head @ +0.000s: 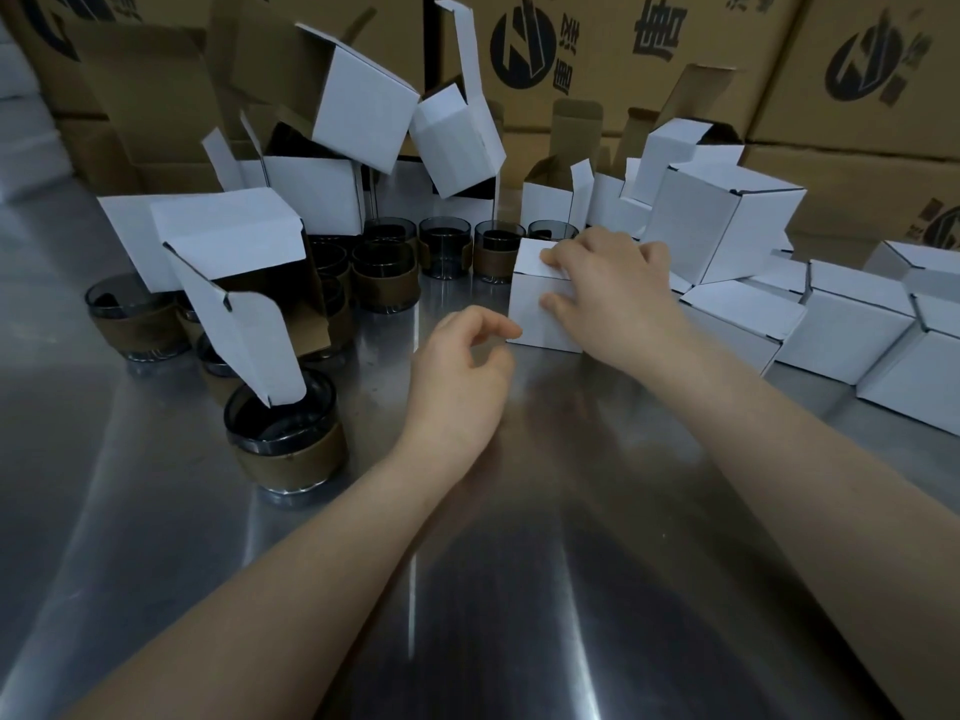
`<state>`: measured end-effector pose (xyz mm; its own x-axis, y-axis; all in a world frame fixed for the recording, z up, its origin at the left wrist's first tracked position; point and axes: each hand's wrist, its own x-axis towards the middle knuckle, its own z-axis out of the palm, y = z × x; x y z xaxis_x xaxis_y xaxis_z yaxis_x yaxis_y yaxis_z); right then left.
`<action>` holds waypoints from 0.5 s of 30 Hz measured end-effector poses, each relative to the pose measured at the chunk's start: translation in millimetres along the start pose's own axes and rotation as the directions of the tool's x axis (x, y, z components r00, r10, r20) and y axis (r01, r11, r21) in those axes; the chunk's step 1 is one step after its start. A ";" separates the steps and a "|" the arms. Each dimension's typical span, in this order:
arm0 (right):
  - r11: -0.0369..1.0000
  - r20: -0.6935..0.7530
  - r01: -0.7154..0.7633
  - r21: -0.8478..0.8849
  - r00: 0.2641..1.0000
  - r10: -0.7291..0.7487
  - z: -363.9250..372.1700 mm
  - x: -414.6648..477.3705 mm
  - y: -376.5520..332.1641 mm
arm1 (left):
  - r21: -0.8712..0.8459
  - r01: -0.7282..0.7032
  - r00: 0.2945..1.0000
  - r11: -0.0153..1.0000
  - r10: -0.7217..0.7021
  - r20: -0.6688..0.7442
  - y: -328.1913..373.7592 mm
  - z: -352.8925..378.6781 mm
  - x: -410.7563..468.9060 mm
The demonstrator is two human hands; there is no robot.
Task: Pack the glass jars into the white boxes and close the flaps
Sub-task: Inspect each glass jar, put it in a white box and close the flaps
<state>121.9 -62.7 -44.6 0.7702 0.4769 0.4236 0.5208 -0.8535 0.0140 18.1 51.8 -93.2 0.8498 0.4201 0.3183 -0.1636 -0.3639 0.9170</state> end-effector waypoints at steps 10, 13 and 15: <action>0.993 -0.057 -0.090 -0.074 0.995 0.086 10.4 -2.9 -12.1 | 0.038 -0.004 1.000 0.999 0.004 0.013 -0.4 -1.3 0.2; 1.000 -0.143 -0.016 0.013 0.989 0.018 8.0 -10.3 -16.3 | 0.005 0.016 1.000 1.000 -0.016 0.013 -0.8 -1.0 1.5; 0.983 -0.208 0.080 0.165 0.977 -0.044 -0.5 -14.0 -24.1 | -0.010 0.024 1.000 1.000 -0.024 -0.001 -0.8 -1.6 0.9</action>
<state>98.3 -49.0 -50.4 0.6529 0.4603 0.6016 0.6341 -0.7665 -0.1017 18.2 53.8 -93.3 0.8533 0.4292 0.2961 -0.1480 -0.3452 0.9268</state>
